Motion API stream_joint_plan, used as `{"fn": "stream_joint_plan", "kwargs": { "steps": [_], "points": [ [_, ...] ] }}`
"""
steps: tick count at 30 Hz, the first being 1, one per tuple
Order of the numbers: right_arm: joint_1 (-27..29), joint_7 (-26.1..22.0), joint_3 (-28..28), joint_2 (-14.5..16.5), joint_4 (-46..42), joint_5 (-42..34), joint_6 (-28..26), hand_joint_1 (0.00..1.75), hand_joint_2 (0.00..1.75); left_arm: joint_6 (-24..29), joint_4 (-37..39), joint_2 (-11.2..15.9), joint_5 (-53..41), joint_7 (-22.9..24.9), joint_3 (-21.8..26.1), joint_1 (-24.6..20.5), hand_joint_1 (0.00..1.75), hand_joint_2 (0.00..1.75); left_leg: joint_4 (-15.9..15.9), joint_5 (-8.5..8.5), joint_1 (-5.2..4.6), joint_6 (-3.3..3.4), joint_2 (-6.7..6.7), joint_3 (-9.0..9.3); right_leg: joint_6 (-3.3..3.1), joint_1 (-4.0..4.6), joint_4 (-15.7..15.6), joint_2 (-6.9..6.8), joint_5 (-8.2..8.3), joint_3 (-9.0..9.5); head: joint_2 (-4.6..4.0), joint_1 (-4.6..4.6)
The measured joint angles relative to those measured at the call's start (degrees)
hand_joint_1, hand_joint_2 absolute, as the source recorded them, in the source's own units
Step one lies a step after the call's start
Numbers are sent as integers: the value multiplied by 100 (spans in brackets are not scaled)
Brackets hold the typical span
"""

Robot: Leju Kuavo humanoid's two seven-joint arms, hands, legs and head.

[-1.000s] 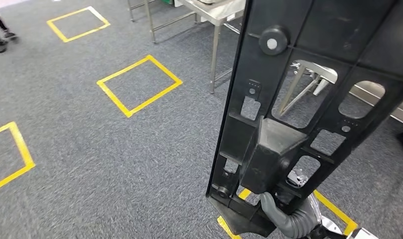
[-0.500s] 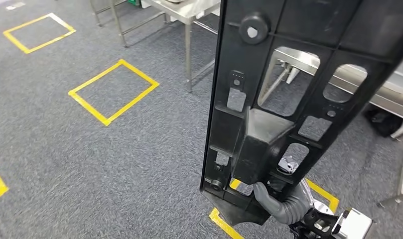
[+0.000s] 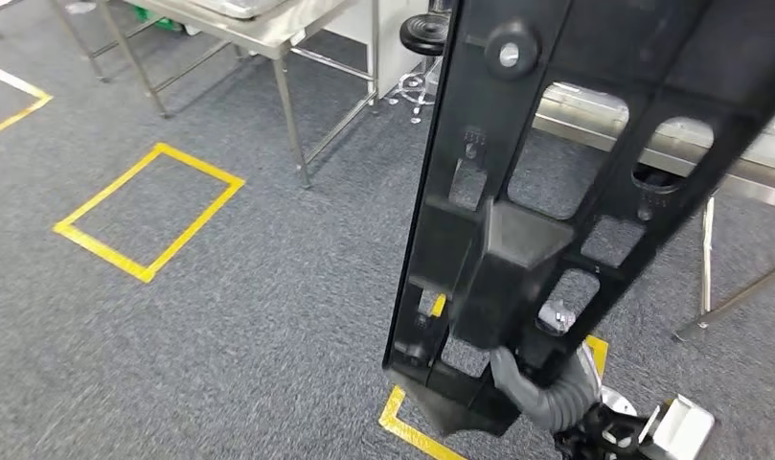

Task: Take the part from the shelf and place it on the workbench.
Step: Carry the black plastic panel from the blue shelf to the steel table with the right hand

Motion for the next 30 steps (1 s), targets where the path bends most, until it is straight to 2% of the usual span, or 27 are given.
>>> {"fn": "stream_joint_plan", "kwargs": {
  "steps": [1,2,3,5,6,7,8,9,10,11,12,13,14,15,16,18,19,20,22,23,24,25,26,27,28,29,30],
  "points": [
    [29,-35,2,0,3,-24,36,175,175,44,-1,25,31,-71,24,4,0,175,-31,-26,-6,23,9,22,33,-3,4,62,4,-20,0,0],
    [41,-63,4,0,16,-52,72,175,175,43,-1,40,-186,-57,5,8,0,175,-41,-21,-7,56,74,31,66,-13,-3,126,11,-35,0,0],
    [41,-84,5,1,36,-84,113,175,175,-9,-2,54,-607,4,-42,11,0,175,-63,-11,-7,93,140,42,95,-15,14,106,0,-46,0,1],
    [-57,-99,9,19,110,-161,197,175,175,-133,-2,85,-1674,293,-356,43,0,175,-108,9,7,159,273,61,152,-2,295,-156,-173,-183,0,2],
    [-126,-99,18,37,162,-188,227,175,175,-144,-3,99,-2091,445,-665,77,0,175,-114,8,2,180,347,65,176,-5,613,-343,-338,-337,0,2],
    [-186,-98,29,55,213,-208,226,175,175,-95,-3,120,-2276,527,-1038,115,0,175,-114,2,-6,195,419,63,200,-12,1009,-471,-518,-539,0,2],
    [-210,-96,40,73,255,-214,198,175,175,-8,-3,137,-2168,527,-1393,143,0,175,-112,-5,-16,203,490,61,216,-28,1374,-531,-649,-726,0,2],
    [-195,-95,48,85,282,-218,157,175,175,75,-3,153,-1852,468,-1662,153,0,175,-110,-14,-22,207,554,64,225,-40,1589,-560,-683,-839,0,2],
    [-163,-94,50,91,298,-227,119,175,175,118,-3,170,-1461,393,-1823,144,0,175,-109,-26,-27,207,612,74,223,-47,1583,-577,-607,-839,0,2],
    [-127,-98,51,96,308,-238,92,175,175,112,-3,179,-1119,335,-1895,133,0,175,-108,-41,-32,202,672,94,207,-47,1338,-606,-436,-718,0,2],
    [-94,-109,51,96,311,-248,73,175,175,77,-3,186,-888,298,-1923,129,0,175,-108,-60,-38,193,734,120,173,-32,930,-683,-224,-509,0,2],
    [-71,-125,51,96,309,-255,56,175,175,27,-3,191,-761,280,-1932,130,0,175,-107,-82,-53,176,794,144,128,6,522,-821,-78,-304,0,2],
    [-56,-144,51,98,302,-255,39,175,175,-27,-3,195,-696,274,-1943,135,0,175,-104,-103,-67,154,853,162,86,43,212,-930,16,-154,0,2],
    [-48,-161,50,102,288,-251,22,175,175,-70,-3,199,-647,275,-1950,137,0,175,-101,-121,-78,129,909,174,52,77,44,-1002,43,-81,0,2],
    [-42,-172,45,106,273,-249,8,175,175,-100,-3,202,-588,253,-1951,137,0,175,-103,-136,-85,102,970,185,29,103,5,-1005,21,-79,0,2],
    [-13,-170,21,119,225,-244,-3,175,175,-115,-6,204,-452,109,-1937,124,0,175,-105,-174,-84,45,1046,226,-10,86,-37,-852,43,-68,0,1],
    [-1,-165,7,132,199,-241,9,175,175,-101,-9,205,-396,-16,-1921,116,0,175,-51,-227,-77,12,970,226,-32,63,-73,-783,58,-42,0,1],
    [2,-159,-4,158,178,-235,29,175,175,-84,-11,206,-363,-144,-1902,110,0,175,106,-333,-70,-17,832,174,-57,38,-109,-719,75,-14,0,1],
    [-11,-143,-10,226,160,-214,79,175,175,-62,-14,207,-345,-343,-1864,114,0,175,763,-669,-47,-63,526,-125,-91,12,-137,-591,85,12,0,1],
    [-18,-128,-10,257,160,-201,98,175,175,-60,-14,207,-347,-397,-1852,122,0,175,1155,-823,-41,-78,463,-324,-101,12,-133,-516,83,11,0,1],
    [-16,-114,-10,278,161,-190,110,175,175,-61,-14,207,-348,-428,-1843,131,0,175,1436,-892,-37,-91,441,-480,-104,12,-127,-432,80,12,0,1],
    [-11,-104,-10,292,162,-183,117,175,175,-66,-14,208,-348,-447,-1836,137,0,175,1527,-846,-32,-100,434,-553,-101,10,-118,-347,75,14,0,1],
    [-5,-107,-10,301,163,-178,120,175,175,-81,-14,209,-347,-457,-1831,137,0,175,1386,-688,-26,-102,425,-520,-92,6,-104,-262,68,18,0,1],
    [4,-129,-10,309,165,-175,126,175,175,-106,-14,212,-342,-465,-1826,131,0,175,1060,-458,-18,-101,388,-397,-76,0,-88,-183,56,24,0,1],
    [13,-170,-10,315,172,-171,138,175,175,-139,-14,216,-333,-474,-1819,127,0,175,670,-250,-4,-92,266,-242,-54,-4,-65,-113,40,23,0,1],
    [15,-224,-10,320,182,-162,155,175,175,-169,-14,219,-321,-484,-1809,125,0,175,321,-115,12,-74,136,-101,-28,-3,-33,-45,24,9,0,1],
    [15,-276,-9,326,196,-148,176,175,175,-191,-14,221,-307,-500,-1798,126,0,175,96,-51,20,-52,27,-10,3,-7,-8,17,16,-15,0,1]
  ]
}}
